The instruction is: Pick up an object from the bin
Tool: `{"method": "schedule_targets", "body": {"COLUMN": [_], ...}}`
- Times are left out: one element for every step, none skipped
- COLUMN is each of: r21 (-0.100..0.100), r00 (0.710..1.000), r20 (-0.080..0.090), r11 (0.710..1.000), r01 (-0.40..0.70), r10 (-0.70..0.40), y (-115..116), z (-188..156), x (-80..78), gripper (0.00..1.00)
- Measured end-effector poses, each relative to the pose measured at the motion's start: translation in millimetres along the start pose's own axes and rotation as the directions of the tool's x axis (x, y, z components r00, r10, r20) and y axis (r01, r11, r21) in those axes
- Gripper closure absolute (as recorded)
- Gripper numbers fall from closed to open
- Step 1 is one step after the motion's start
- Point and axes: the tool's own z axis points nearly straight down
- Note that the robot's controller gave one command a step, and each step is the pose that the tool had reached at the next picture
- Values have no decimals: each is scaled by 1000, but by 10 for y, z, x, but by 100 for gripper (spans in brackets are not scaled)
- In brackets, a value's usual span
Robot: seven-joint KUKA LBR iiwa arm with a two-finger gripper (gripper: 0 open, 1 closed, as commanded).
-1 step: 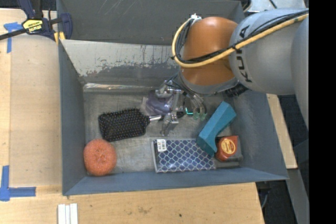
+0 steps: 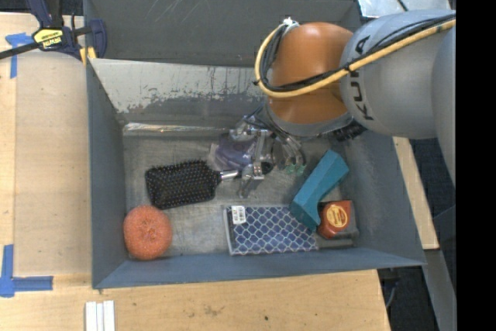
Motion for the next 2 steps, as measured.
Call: {"method": "schedule_targets", "body": {"r21": [-6, -2], "r00": [999, 999], "r20": [23, 10], "r11": [999, 999], "r01": [-46, -45], "r10": [46, 45], "y": [36, 27], "z": [574, 626], "x": [-341, -290], "gripper": [0, 0]}}
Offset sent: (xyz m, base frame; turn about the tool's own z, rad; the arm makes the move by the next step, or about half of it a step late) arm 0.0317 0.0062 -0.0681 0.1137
